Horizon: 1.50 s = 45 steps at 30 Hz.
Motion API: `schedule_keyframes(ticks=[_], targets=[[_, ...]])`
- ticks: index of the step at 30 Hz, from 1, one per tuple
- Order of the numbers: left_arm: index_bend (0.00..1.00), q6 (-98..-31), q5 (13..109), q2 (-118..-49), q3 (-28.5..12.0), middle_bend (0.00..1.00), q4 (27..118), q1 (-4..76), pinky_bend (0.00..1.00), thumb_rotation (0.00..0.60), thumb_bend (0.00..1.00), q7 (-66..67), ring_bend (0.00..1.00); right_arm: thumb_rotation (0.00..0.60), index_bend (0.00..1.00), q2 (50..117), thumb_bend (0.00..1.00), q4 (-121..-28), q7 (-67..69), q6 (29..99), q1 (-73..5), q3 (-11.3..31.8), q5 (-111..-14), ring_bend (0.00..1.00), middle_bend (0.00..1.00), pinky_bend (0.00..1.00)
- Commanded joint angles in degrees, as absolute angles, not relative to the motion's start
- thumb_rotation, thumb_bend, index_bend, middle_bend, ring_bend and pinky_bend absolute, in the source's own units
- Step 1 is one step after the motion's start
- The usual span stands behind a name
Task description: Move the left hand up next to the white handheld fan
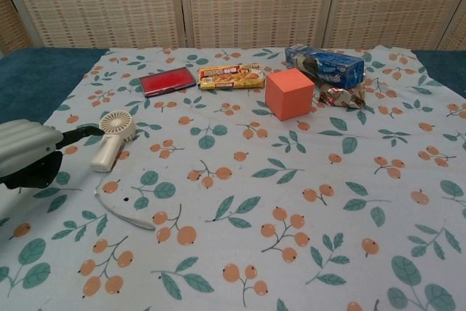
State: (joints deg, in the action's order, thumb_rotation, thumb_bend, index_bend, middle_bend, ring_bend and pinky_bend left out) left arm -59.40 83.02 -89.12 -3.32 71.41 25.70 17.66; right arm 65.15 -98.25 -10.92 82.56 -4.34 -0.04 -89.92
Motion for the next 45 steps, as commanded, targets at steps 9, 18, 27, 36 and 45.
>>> schedule_keyframes(ticks=[9,18,27,36,45], targets=[[0.00,-59.1,81.7,-90.4,-3.0,1.00,69.6,26.7,0.97,0.600,0.95,18.4,0.87,0.600,0.00,65.0,0.16,-98.2,-10.9,82.6,-4.3,0.1,-89.5,0.00,0.00,0.00],[0.00,-58.5,80.7,-90.5,-2.7,0.99,69.9,27.4,0.97,0.600,0.95,19.6,0.87,0.600,0.00,65.0,0.16,-98.4,-11.0,82.7,-4.2,0.0,-89.6,0.00,0.00,0.00],[0.00,-58.1,79.7,-90.7,-2.5,0.99,69.3,27.6,0.97,0.600,0.95,20.0,0.87,0.600,0.00,64.8,0.16,-98.5,-11.0,82.9,-4.1,0.0,-89.6,0.00,0.00,0.00],[0.00,-57.8,79.7,-90.7,-1.5,0.99,69.2,28.0,0.97,0.600,0.95,21.8,0.87,0.600,0.00,64.8,0.16,-98.6,-11.2,83.2,-4.0,0.1,-89.7,0.00,0.00,0.00],[0.00,-55.2,77.3,-91.0,-0.8,1.00,68.9,28.6,0.97,0.600,0.95,26.1,0.87,0.600,0.00,64.8,0.16,-98.6,-11.2,83.2,-4.0,0.1,-89.7,0.00,0.00,0.00]])
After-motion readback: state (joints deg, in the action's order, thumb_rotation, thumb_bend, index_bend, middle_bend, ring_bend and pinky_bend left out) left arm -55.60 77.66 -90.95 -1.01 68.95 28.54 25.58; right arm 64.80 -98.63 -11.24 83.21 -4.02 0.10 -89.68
